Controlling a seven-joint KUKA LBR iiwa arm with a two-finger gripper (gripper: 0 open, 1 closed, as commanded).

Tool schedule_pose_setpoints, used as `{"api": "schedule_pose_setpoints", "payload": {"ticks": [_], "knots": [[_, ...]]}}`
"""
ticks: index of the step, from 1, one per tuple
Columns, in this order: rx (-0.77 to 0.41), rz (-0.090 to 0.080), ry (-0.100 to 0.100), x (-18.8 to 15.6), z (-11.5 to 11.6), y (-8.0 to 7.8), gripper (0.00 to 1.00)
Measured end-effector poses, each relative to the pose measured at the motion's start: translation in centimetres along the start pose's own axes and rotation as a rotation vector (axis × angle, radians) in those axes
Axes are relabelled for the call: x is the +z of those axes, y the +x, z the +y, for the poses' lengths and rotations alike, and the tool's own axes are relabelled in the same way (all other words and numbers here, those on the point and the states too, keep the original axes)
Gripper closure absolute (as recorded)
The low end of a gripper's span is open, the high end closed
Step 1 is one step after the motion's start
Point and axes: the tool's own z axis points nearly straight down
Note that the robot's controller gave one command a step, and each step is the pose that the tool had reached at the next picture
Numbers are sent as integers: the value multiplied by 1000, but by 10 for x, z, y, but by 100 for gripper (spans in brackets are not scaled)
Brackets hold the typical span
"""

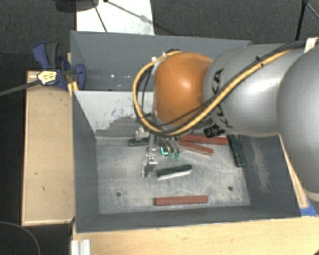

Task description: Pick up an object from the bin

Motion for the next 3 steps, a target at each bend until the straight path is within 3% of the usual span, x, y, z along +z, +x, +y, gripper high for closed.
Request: {"api": "schedule_pose_setpoints", "payload": {"ticks": [1, 3], "knots": [[4, -7, -1, -4, -1, -2, 0], [-93, -17, -2, 23, -34, -12, 0]]}}
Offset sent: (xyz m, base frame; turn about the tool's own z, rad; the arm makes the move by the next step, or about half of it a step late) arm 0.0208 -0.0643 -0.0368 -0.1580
